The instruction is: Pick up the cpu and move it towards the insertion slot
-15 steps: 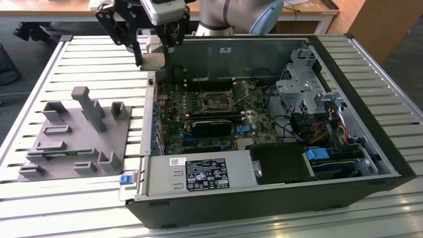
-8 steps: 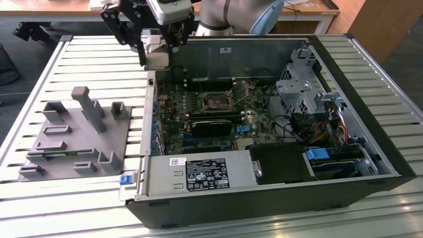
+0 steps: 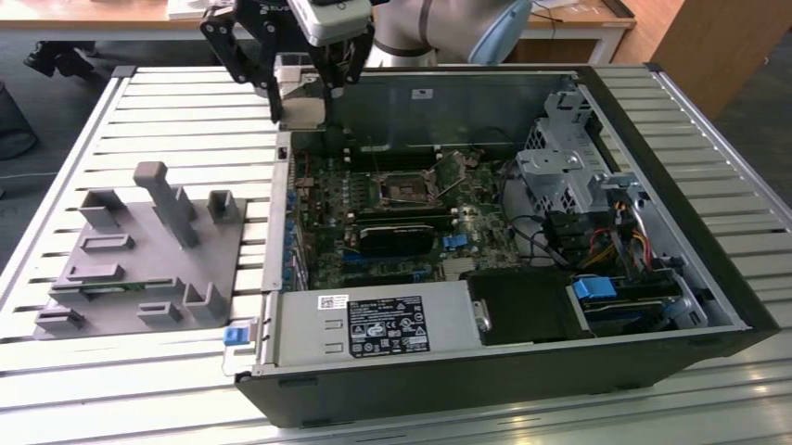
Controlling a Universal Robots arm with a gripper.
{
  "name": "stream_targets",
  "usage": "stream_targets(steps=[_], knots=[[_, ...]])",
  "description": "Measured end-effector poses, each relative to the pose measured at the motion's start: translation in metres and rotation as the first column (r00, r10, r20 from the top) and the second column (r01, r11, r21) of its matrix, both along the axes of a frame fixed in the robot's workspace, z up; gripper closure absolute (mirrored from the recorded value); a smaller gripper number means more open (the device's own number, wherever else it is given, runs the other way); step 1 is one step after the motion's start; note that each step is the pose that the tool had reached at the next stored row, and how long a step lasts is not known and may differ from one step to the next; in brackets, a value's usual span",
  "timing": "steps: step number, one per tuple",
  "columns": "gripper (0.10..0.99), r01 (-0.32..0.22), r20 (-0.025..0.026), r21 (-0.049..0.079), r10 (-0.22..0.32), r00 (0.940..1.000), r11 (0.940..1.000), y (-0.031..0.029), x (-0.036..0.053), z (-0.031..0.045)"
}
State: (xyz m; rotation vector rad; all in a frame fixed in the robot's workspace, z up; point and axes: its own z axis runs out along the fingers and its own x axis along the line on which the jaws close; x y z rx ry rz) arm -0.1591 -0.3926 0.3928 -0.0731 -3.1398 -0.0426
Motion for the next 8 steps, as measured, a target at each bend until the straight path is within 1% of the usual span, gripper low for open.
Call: stream_targets(steps=[8], knots=[[0.549, 0.0, 0.0, 0.0, 0.0, 1.0, 1.0, 0.0001, 0.0067, 0.0]])
